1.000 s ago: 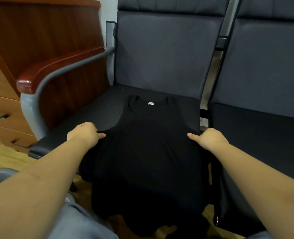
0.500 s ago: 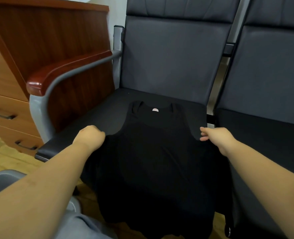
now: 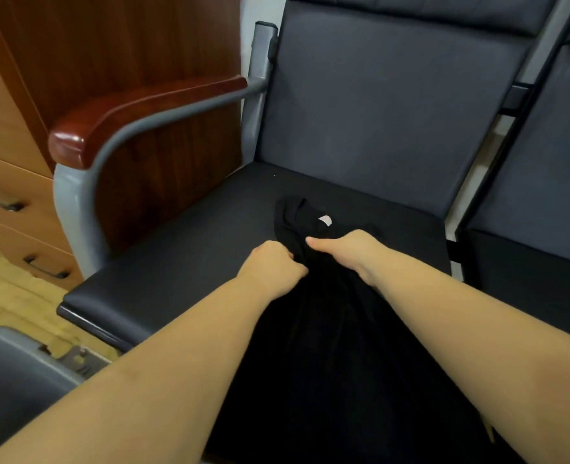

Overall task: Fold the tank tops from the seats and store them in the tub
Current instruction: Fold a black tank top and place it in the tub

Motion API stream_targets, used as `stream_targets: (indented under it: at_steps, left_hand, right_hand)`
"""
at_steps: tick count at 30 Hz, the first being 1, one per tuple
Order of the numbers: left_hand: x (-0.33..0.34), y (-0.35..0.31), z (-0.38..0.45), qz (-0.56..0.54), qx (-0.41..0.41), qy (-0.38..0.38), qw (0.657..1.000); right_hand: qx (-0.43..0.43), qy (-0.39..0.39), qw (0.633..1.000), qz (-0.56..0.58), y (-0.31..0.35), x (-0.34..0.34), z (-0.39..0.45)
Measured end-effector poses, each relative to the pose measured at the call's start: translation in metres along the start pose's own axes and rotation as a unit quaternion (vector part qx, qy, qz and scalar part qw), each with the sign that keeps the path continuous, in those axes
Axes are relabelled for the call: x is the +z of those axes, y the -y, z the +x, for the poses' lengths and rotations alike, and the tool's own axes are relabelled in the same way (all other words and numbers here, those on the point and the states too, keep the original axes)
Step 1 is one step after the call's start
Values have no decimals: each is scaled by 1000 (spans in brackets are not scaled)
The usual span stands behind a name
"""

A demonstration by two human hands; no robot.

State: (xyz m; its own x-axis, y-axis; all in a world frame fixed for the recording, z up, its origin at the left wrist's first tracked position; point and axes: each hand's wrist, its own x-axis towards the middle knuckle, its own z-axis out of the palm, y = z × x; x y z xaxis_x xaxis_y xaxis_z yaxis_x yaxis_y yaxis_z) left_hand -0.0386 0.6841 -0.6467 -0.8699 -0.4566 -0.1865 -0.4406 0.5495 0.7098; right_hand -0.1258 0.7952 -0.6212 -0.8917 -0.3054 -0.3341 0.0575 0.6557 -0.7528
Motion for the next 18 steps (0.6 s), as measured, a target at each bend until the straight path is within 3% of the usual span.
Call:
stream_targets:
  at_steps: [6, 8, 13, 18]
  left_hand:
    - [5, -17, -3, 5, 71, 104, 992]
    - [6, -19, -6, -15, 82, 126, 989]
    - [-4, -17, -14, -63, 56, 68, 994]
    - [-16, -3, -20, -13, -69, 39, 997]
  right_hand:
    - [8, 16, 973, -231, 20, 6, 6]
    - [19, 5, 966, -258, 15, 0, 6]
    - [24, -64, 995, -78, -19, -32, 6]
    - [43, -87, 995, -28, -49, -74, -17]
